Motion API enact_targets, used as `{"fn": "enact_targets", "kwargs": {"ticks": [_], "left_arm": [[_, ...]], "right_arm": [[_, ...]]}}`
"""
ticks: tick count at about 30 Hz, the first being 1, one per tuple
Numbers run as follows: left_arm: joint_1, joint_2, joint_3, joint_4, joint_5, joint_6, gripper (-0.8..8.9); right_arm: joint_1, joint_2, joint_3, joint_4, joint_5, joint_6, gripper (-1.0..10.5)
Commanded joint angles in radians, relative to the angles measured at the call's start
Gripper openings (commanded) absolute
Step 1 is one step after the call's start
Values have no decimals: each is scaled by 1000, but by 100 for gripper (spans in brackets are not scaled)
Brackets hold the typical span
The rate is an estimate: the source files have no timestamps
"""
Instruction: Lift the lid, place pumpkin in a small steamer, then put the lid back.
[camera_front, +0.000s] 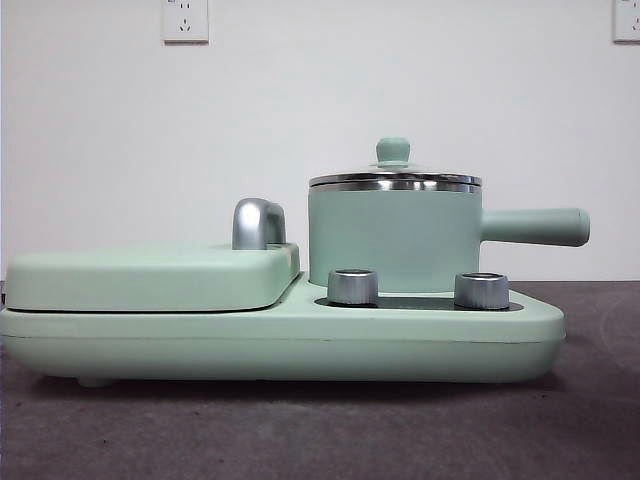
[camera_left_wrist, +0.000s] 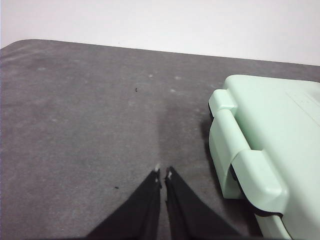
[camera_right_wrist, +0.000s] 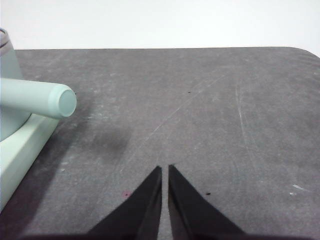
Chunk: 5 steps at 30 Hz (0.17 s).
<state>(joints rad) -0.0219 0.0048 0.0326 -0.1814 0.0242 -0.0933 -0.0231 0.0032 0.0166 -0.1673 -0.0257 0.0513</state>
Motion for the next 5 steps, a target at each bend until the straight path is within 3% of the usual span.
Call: {"fn": "enact_targets", "kwargs": {"ticks": [1,5], "left_arm": [[0,-2,-19,-6,-3,10,22],[0,-2,-19,-6,-3,10,22]], "right_arm": [[1,0,-5,12,0,-7,19],[1,0,-5,12,0,-7,19]]}}
